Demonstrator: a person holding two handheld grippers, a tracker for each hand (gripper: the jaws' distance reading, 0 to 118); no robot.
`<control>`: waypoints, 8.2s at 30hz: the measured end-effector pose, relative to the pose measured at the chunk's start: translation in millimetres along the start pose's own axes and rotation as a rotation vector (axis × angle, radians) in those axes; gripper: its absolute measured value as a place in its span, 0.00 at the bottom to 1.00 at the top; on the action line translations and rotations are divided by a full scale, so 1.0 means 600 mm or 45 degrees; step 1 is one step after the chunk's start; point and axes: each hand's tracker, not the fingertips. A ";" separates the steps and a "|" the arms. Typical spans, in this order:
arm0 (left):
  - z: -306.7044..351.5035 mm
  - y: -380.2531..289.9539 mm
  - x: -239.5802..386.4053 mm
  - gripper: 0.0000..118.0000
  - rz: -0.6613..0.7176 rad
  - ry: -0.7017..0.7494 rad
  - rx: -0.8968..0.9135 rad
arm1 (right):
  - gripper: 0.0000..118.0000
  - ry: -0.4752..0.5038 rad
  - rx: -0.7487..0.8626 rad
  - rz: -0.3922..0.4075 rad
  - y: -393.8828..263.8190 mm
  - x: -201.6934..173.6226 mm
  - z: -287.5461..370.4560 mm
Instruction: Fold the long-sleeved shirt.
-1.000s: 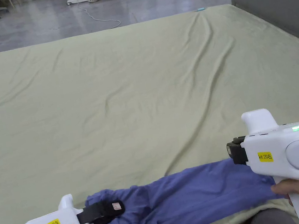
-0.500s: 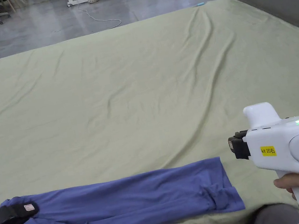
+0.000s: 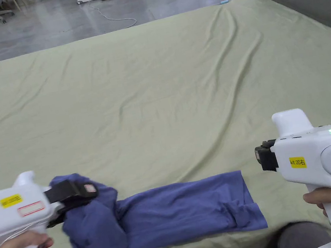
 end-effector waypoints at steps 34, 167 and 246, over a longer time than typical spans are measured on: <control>-0.197 -0.145 0.101 0.01 -0.559 0.317 0.174 | 0.00 -0.017 -0.003 -0.117 -0.033 0.054 0.013; 0.178 0.153 -0.404 0.52 -0.077 0.456 0.255 | 0.00 0.319 -0.110 0.047 0.042 -0.203 -0.178; -0.094 -0.184 0.130 1.00 -0.948 0.395 1.118 | 1.00 -0.284 0.867 0.186 -0.009 -0.049 0.009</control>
